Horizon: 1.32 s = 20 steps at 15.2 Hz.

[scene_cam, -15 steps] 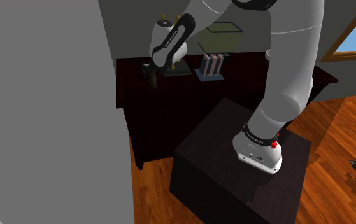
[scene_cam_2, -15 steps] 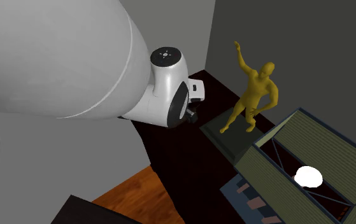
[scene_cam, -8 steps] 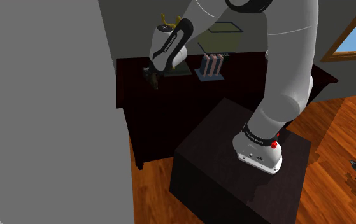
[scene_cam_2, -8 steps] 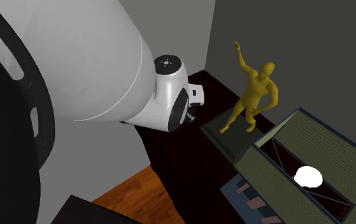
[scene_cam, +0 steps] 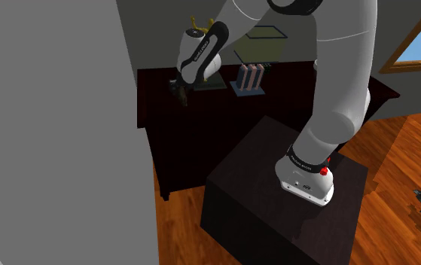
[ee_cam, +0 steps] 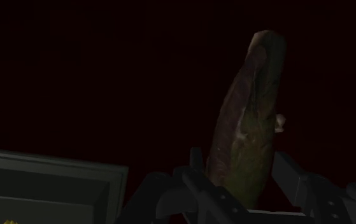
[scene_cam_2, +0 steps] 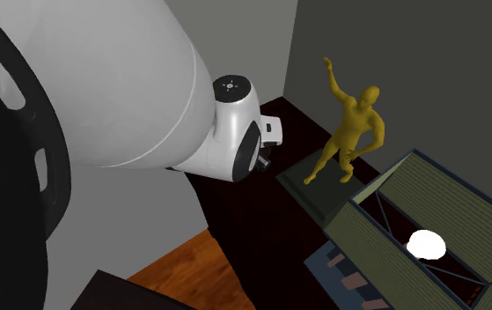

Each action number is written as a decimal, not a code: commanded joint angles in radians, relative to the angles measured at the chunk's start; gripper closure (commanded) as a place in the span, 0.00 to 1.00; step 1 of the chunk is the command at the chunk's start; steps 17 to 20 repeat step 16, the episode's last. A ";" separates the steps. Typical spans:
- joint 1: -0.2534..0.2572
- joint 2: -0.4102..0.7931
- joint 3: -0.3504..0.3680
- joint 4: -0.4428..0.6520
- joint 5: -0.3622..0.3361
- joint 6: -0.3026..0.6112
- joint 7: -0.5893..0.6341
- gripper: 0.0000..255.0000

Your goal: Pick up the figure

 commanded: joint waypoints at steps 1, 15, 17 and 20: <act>-0.002 -0.018 0.001 -0.004 0.001 -0.014 -0.001 1.00; -0.013 -0.164 0.017 -0.008 0.018 -0.156 -0.020 1.00; -0.013 -0.164 0.017 -0.008 0.018 -0.156 -0.020 1.00; -0.013 -0.164 0.017 -0.008 0.018 -0.156 -0.020 1.00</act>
